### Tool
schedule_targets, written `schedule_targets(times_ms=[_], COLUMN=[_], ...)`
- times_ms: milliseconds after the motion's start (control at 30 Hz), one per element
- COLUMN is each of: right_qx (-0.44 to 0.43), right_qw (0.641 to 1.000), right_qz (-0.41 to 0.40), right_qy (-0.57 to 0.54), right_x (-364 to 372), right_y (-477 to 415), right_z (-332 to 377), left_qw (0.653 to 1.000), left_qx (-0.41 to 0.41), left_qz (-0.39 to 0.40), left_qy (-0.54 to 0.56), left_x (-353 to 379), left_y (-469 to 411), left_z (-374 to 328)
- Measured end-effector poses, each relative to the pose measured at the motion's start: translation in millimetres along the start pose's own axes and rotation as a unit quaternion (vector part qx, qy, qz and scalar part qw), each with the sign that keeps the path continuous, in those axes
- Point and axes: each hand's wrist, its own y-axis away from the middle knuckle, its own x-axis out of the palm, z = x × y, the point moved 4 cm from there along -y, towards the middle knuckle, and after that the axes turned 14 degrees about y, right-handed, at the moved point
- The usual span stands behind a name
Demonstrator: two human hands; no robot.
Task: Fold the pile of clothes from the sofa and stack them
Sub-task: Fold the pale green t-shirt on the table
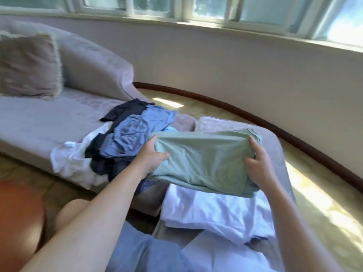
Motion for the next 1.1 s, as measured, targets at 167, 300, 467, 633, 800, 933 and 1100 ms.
schedule_targets(times_ms=[167,300,467,633,800,933,1100], right_qx=[0.141,0.159,0.005,-0.201,-0.293,-0.304,-0.299], right_qw=[0.966,0.929,0.937,0.898,0.859,0.851,0.839], right_qz=[0.171,0.184,0.153,0.274,0.307,0.336,0.353], right_qy=[0.134,0.279,0.313,0.28,0.287,0.267,0.286], right_x=[9,24,76,154,190,233,303], right_y=[21,27,1,-14,-18,-5,-33], right_z=[-113,-137,-53,37,102,119,166], left_qw=[0.969,0.944,0.94,0.926,0.908,0.915,0.915], left_qx=[-0.067,-0.085,-0.055,-0.036,-0.063,-0.095,-0.117], left_qz=[0.122,0.131,0.017,-0.09,-0.142,-0.174,-0.193], left_qy=[-0.204,-0.291,-0.336,-0.364,-0.389,-0.353,-0.335], left_x=[76,74,28,-35,-100,-142,-180], left_y=[12,15,2,20,36,27,5], left_z=[68,97,75,54,60,72,84])
